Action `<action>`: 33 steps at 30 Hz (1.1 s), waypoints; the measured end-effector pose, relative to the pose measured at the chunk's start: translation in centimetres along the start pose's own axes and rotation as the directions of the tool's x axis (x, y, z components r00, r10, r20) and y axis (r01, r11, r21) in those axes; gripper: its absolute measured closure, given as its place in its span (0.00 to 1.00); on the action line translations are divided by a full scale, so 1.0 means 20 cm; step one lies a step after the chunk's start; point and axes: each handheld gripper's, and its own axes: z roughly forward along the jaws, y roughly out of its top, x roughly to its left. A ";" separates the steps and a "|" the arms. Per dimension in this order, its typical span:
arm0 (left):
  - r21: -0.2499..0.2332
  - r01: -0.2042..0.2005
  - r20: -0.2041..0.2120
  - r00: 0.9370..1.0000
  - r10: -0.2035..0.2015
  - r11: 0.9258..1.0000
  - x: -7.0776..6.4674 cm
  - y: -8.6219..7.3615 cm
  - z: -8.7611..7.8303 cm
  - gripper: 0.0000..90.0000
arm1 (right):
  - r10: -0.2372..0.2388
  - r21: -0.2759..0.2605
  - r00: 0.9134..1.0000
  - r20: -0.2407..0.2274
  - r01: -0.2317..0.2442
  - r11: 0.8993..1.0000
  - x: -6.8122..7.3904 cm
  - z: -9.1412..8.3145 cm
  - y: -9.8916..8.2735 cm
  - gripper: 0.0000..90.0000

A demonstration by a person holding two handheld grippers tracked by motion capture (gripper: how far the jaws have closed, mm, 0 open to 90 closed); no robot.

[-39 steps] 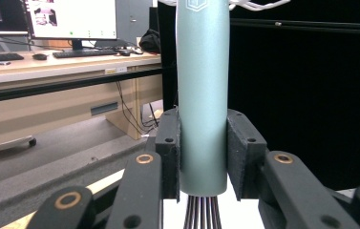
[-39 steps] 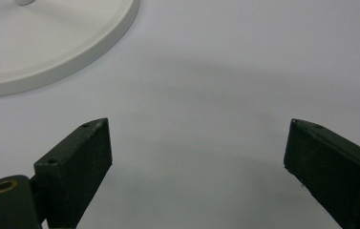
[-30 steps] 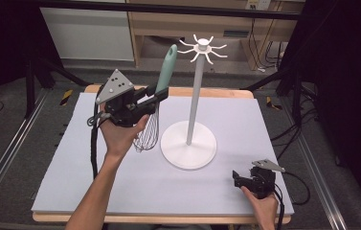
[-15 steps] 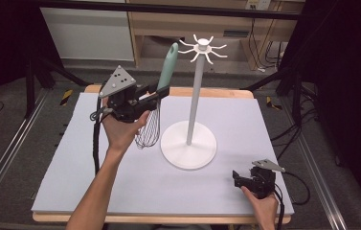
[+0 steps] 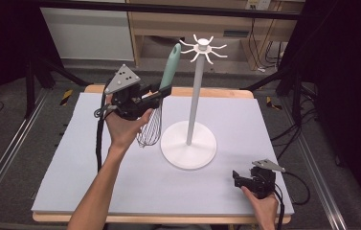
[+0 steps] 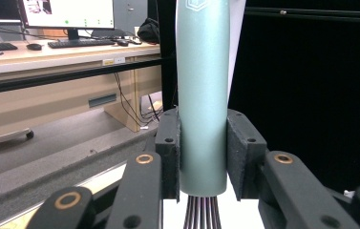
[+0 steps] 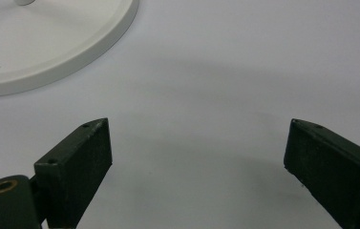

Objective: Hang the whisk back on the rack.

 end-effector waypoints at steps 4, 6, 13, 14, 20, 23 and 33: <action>0.002 -0.003 0.004 1.000 0.003 1.000 0.00 0.00 0.01 0.76 | 0.000 0.001 1.000 0.000 0.000 1.000 0.00 0.00 0.00 0.11; 0.003 -0.002 0.006 1.000 0.002 1.000 0.00 0.00 0.03 0.76 | 0.001 0.002 1.000 -0.001 -0.001 1.000 0.00 0.00 0.00 0.11; 0.006 0.001 0.011 1.000 -0.001 1.000 0.00 -0.01 0.06 0.76 | -0.002 0.001 1.000 0.000 0.002 1.000 0.00 0.00 0.00 0.11; 0.006 0.001 0.012 1.000 -0.001 1.000 0.00 -0.01 0.06 0.76 | -0.002 0.000 1.000 0.000 0.002 1.000 -0.01 0.00 0.00 0.11; 0.007 0.002 0.016 1.000 -0.002 1.000 -0.01 -0.01 0.09 0.76 | -0.001 0.001 1.000 -0.002 0.001 1.000 0.00 0.00 0.00 0.11; 0.009 0.000 0.019 1.000 0.000 1.000 -0.02 -0.01 0.10 0.76 | -0.009 -0.001 1.000 -0.002 0.009 1.000 -0.01 0.00 0.00 0.11; 0.007 0.000 0.024 1.000 -0.001 1.000 -0.02 -0.02 0.13 0.76 | -0.003 0.000 1.000 -0.004 0.003 1.000 -0.01 0.00 0.00 0.11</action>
